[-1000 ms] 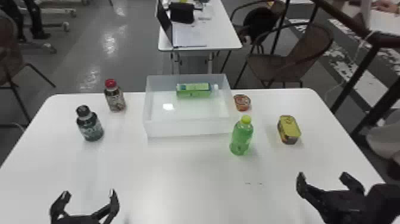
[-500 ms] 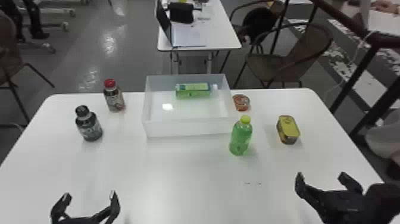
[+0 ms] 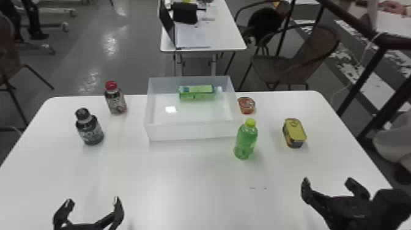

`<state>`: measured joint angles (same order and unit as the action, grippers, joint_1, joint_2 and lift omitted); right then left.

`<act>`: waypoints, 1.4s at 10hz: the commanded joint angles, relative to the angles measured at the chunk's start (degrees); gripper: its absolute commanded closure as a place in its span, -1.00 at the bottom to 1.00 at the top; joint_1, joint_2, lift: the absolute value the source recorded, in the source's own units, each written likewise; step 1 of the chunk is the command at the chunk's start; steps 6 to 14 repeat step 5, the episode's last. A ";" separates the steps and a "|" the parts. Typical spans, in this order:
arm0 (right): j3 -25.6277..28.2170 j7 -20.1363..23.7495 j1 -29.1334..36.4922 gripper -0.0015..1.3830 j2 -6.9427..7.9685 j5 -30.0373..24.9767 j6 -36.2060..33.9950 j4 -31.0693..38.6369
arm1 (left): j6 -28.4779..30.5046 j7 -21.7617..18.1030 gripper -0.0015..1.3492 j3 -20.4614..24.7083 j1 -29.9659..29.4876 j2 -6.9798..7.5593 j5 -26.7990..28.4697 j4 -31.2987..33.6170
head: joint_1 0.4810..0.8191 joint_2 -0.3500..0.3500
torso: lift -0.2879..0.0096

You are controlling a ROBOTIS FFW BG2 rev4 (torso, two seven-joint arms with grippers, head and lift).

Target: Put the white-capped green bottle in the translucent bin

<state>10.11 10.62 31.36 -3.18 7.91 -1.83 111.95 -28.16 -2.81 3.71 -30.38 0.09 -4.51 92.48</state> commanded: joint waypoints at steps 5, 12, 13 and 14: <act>0.00 0.01 0.02 -0.91 0.02 0.00 -0.02 0.02 | -0.14 0.00 -0.84 -0.46 0.32 -0.24 -0.15 -0.20 | 0.27 -0.14 | 0.33; 0.00 0.01 0.02 -0.91 0.02 0.00 -0.02 0.02 | -0.14 0.00 -0.84 -0.46 0.32 -0.24 -0.15 -0.20 | 0.27 -0.14 | 0.33; 0.00 0.01 0.02 -0.91 0.02 0.00 -0.02 0.02 | -0.14 0.00 -0.84 -0.46 0.32 -0.24 -0.15 -0.20 | 0.27 -0.14 | 0.33; 0.00 0.01 0.02 -0.91 0.02 0.00 -0.02 0.02 | -0.14 0.00 -0.84 -0.46 0.32 -0.24 -0.15 -0.20 | 0.27 -0.14 | 0.33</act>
